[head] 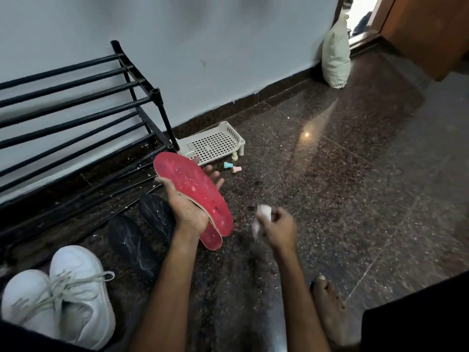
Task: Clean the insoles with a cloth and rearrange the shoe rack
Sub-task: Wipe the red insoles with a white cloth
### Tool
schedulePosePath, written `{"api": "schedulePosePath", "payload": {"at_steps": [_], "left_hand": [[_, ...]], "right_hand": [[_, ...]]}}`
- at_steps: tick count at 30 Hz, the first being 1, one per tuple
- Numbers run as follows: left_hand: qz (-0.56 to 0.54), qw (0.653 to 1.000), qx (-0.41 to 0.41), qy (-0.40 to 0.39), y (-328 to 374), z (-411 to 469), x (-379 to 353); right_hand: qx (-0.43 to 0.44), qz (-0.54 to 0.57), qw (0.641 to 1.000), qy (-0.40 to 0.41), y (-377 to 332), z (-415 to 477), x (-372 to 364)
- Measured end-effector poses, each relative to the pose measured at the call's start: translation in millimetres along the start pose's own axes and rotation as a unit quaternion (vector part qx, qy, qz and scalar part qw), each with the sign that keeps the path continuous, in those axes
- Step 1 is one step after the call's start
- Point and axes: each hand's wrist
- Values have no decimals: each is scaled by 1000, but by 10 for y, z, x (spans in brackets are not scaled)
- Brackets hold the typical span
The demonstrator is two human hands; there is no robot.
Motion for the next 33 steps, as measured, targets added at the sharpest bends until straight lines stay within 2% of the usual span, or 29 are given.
{"api": "schedulePosePath", "payload": {"at_steps": [1,3,4,5,6,7,8,9,10,11,12,13,15,16,17,19,20,22,23,25,26,27,28,29,30,31,33], "left_hand": [[5,1000,4,7,-4,-19,-13],[24,1000,11,16,-12,-50,-65],[33,999,14,23,-15,-54,-96],[47,998,20,31,-10,-59,-122],[56,998,25,32,-22,-58,-130],[69,997,32,27,-30,-61,-150],[87,996,31,19,-43,-69,-157],[106,994,34,12,-58,-72,-152],[121,992,41,2,-80,-72,-136],[135,989,53,-6,-102,-85,-132],[149,987,63,-13,-131,-94,-118],[161,984,79,-20,-159,-120,-138],[169,978,121,-27,-215,-172,-195],[161,978,132,-25,-246,-188,-217],[154,978,137,-17,-267,-205,-240],[169,974,153,2,-304,-216,-271],[186,969,162,-1,-326,-205,-257],[211,962,170,-29,-351,-186,-210],[221,959,173,-40,-359,-194,-182],[243,951,185,-53,-365,-216,-164],[250,946,195,-63,-372,-234,-185],[247,945,201,-71,-385,-254,-205],[231,949,202,-71,-410,-266,-224],[211,954,202,-62,-431,-269,-238],[192,958,206,-50,-430,-272,-262],[187,959,207,-47,-426,-276,-275],[220,952,201,-72,-434,-261,-223]], "right_hand": [[12,105,993,-56,-251,-43,7],[24,267,944,-192,-688,-165,5],[13,288,926,-243,-799,-222,-18],[2,251,931,-267,-787,-238,-55],[3,155,955,-254,-690,-248,-93],[24,-7,980,-195,-519,-211,-132],[50,-153,981,-106,-352,-178,-143],[63,-224,972,-12,-212,-139,-114],[72,-213,973,47,-171,-121,-43],[91,-151,982,72,-203,-107,31],[116,-75,989,56,-302,-118,94],[131,6,991,-9,-457,-131,136],[130,130,965,-185,-804,-206,107],[125,140,954,-234,-932,-264,30],[134,107,955,-244,-979,-299,-55],[157,-41,974,-161,-861,-248,-141],[155,-118,979,-63,-754,-187,-106],[111,-213,965,107,-544,-83,82],[105,-223,957,150,-487,-49,199],[122,-145,970,154,-513,-2,290],[137,-59,984,101,-631,-17,282],[141,36,989,7,-778,-66,235],[135,94,983,-85,-893,-114,160],[141,92,976,-138,-975,-149,71],[161,24,978,-132,-1004,-146,-13],[177,-62,978,-85,-976,-101,-67],[166,-164,969,78,-838,60,14]]}}
Point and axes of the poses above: each hand's wrist, its own z-axis towards the middle knuckle, its own x-axis out of the back of the hand, y = z × x, and after that the axes turned 11 degrees about -x, right-handed
